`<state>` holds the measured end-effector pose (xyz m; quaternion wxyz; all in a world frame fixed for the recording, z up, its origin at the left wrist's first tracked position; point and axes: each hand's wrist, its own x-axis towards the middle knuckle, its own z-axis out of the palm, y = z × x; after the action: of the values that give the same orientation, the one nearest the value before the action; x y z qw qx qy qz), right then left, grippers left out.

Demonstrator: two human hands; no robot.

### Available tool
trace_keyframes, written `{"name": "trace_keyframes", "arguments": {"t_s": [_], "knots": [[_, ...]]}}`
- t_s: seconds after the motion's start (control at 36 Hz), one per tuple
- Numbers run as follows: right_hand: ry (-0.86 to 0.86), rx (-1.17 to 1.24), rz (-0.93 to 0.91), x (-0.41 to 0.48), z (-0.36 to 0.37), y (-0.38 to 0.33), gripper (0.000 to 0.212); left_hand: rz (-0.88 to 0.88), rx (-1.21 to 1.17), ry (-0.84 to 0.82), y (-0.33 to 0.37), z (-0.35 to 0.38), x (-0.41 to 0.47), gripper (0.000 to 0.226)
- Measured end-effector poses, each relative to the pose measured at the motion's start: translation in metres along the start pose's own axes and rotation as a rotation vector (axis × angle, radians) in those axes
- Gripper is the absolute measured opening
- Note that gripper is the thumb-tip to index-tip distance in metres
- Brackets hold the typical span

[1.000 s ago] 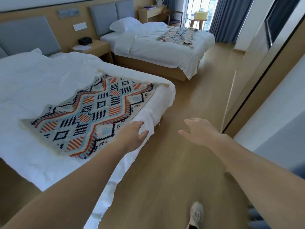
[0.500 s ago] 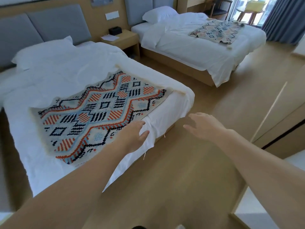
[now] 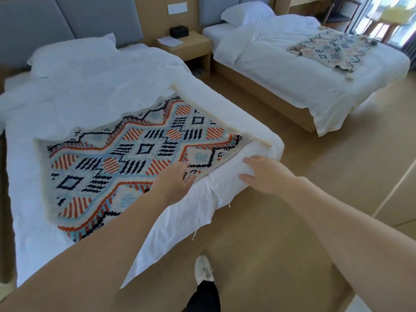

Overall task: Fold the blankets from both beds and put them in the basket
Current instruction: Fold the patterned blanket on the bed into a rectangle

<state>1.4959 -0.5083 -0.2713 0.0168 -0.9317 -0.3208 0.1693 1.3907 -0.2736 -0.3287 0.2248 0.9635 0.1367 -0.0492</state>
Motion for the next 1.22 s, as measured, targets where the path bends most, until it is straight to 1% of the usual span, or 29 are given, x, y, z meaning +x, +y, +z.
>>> {"name": "trace_keyframes", "arguments": {"t_s": [0.11,0.19,0.28,0.33,0.44,0.53,0.58,0.78,0.92,1.06,1.22], "knots": [[-0.025,-0.020,-0.017,0.058,-0.020,0.003,0.054,-0.032,-0.024,-0.007,-0.013,-0.014,0.052,0.055],[-0.013,-0.039,-0.031,0.107,-0.032,0.009,0.049,-0.054,-0.034,-0.023,-0.024,-0.028,0.092,0.055],[-0.003,-0.032,-0.059,0.144,-0.041,0.013,0.043,-0.036,-0.014,-0.021,-0.030,-0.039,0.120,0.052],[0.003,-0.021,-0.074,0.169,-0.046,0.013,0.046,-0.028,-0.007,-0.015,-0.037,-0.045,0.140,0.047],[-0.026,-0.052,-0.124,0.218,-0.059,0.009,0.041,-0.082,-0.017,-0.031,-0.054,-0.052,0.171,0.056],[-0.024,-0.079,-0.168,0.256,-0.068,0.008,0.042,-0.122,-0.014,-0.026,-0.067,-0.052,0.194,0.059],[-0.015,-0.087,-0.197,0.281,-0.071,0.010,0.044,-0.154,-0.006,-0.015,-0.074,-0.052,0.209,0.059],[-0.073,-0.201,-0.309,0.376,-0.082,0.024,0.048,-0.283,-0.014,-0.037,-0.082,-0.044,0.268,0.061],[-0.100,-0.219,-0.429,0.453,-0.097,0.043,0.056,-0.413,-0.017,0.016,-0.077,-0.041,0.325,0.059],[-0.164,-0.220,-0.507,0.523,-0.100,0.066,0.054,-0.541,-0.015,0.024,-0.065,-0.031,0.383,0.056],[-0.241,-0.246,-0.541,0.596,-0.088,0.082,0.053,-0.636,-0.020,0.019,-0.068,-0.020,0.433,0.057]]}}
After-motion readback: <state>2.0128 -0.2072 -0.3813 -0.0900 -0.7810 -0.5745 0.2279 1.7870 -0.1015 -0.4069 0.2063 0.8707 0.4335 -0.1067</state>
